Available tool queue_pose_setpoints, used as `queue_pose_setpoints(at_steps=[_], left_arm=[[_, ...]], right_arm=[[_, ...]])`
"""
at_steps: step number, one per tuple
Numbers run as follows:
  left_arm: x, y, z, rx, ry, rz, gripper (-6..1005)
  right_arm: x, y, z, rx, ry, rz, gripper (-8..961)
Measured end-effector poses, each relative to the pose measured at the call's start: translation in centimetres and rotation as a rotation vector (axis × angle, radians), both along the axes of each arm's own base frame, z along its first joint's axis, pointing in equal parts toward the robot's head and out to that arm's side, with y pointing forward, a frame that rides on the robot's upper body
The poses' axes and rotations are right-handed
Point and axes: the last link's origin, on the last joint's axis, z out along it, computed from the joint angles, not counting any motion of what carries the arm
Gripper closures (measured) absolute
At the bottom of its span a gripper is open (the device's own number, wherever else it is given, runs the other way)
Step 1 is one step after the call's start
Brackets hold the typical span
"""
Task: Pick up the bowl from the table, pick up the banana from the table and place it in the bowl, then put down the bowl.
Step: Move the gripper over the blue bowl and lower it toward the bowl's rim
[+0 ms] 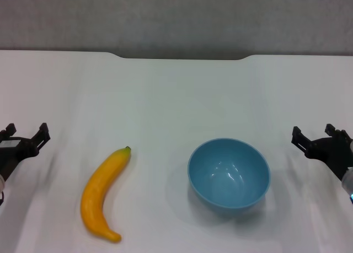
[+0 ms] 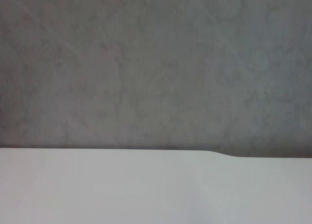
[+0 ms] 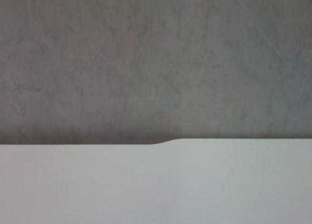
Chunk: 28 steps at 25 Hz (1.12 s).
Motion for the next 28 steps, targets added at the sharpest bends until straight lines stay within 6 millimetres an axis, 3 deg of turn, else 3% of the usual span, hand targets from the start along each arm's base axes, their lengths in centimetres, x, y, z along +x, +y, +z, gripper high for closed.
queue_pose_setpoints(at_steps=[23,28], left_arm=[[0.0,-0.2,-0.4,-0.010,-0.018,0.007,169],[-0.1,-0.5,-0.2,-0.003,-0.035,0.004,169]], right_arm=[[-0.4,0.1,-0.2,-0.001,0.009,0.007,74],[-1.8,0.0,0.1,0.044,0.057,0.069,73]])
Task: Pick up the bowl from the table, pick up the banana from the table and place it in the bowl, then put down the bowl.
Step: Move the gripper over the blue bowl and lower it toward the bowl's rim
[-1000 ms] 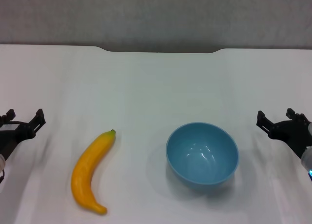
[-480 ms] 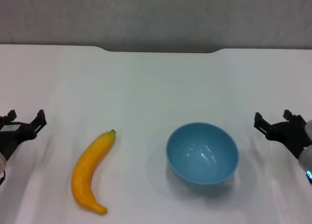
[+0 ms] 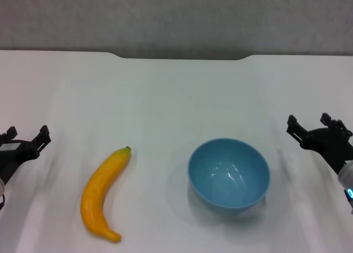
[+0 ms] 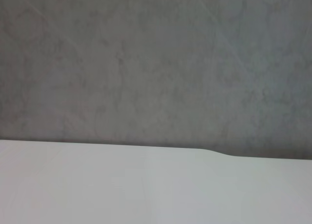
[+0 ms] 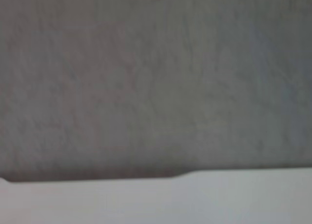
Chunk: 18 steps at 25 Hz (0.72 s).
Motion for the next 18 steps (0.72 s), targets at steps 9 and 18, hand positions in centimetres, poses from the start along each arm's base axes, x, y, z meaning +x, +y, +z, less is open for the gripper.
queue_pose_setpoints(at_steps=[9,18], left_arm=[[-0.5,-0.4,0.0,-0.006,0.004,0.015,169],[-0.4,-0.2,0.0,-0.007,0.005,0.013,169]], right_arm=[[-3.7,2.1,-0.6,-0.104,0.000,0.049,73],[-9.7,3.4,1.0,-0.231,-0.091,0.030,72]])
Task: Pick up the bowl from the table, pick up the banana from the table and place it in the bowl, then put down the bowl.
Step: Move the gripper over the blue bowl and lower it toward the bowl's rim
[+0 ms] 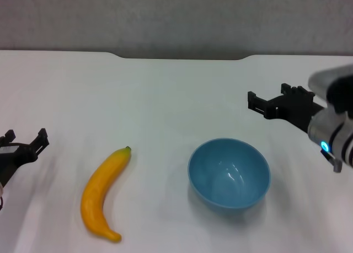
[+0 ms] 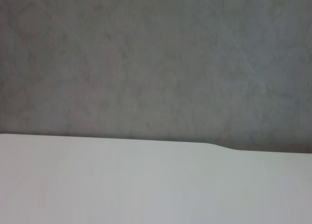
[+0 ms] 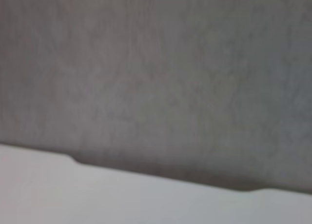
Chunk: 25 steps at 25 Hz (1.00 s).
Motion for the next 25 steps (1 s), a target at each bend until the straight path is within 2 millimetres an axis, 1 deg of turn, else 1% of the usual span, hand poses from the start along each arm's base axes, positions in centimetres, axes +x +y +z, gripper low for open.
queue_pose_setpoints(at_steps=[2,5,9,14,17,20,25], left_arm=[[0.1,0.1,0.0,0.000,0.000,-0.002,169],[0.2,0.3,0.0,-0.001,0.001,-0.006,169],[0.2,0.2,-0.1,-0.002,0.000,-0.006,169],[0.2,0.3,0.0,0.001,-0.001,-0.005,169],[0.5,0.5,-0.1,-0.002,-0.001,-0.013,170],[0.6,0.5,-0.1,-0.002,-0.002,-0.016,170],[0.6,0.5,-0.1,0.001,-0.012,-0.013,170]], right_arm=[[-0.9,0.4,0.4,-0.046,0.011,-0.067,72],[-1.4,0.9,0.6,-0.093,0.027,-0.130,72],[-1.5,1.0,0.8,-0.129,0.027,-0.184,72],[-2.1,2.3,1.2,-0.279,0.051,-0.289,85],[-1.5,2.9,1.2,-0.369,0.087,-0.317,86],[-0.9,3.0,0.6,-0.429,0.107,-0.355,87],[-0.3,2.9,0.1,-0.499,0.083,-0.399,87]])
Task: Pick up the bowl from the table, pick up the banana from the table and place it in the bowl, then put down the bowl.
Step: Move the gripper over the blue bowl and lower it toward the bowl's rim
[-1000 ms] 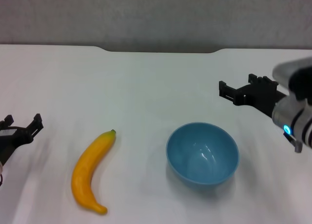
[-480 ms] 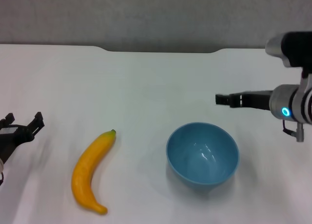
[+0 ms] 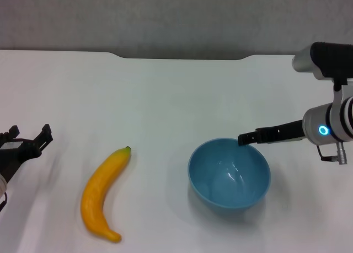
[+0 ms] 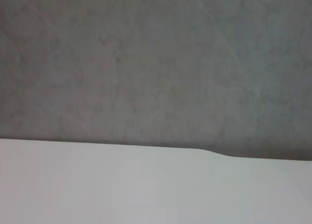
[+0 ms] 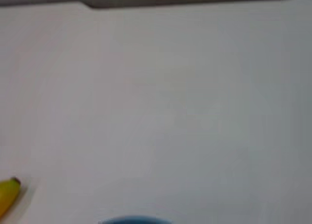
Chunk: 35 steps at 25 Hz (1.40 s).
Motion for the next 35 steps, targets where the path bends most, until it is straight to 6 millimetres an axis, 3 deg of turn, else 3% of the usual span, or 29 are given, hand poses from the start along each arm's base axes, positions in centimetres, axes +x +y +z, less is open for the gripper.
queue_pose_setpoints(at_steps=[7,16,29,35], left_arm=[[0.0,0.0,0.0,0.001,-0.014,0.002,170],[0.5,0.5,0.0,0.000,-0.016,-0.010,170],[0.4,0.5,0.1,0.007,-0.021,-0.005,170],[0.4,0.5,0.2,0.010,-0.022,-0.003,170]], right_arm=[[0.2,-0.3,-0.3,-0.031,0.000,-0.013,87],[0.4,-0.3,-2.2,-0.143,-0.051,-0.045,88],[0.4,-0.5,-2.4,-0.169,-0.068,-0.040,88],[0.6,-0.6,-2.5,-0.191,-0.118,-0.013,252]])
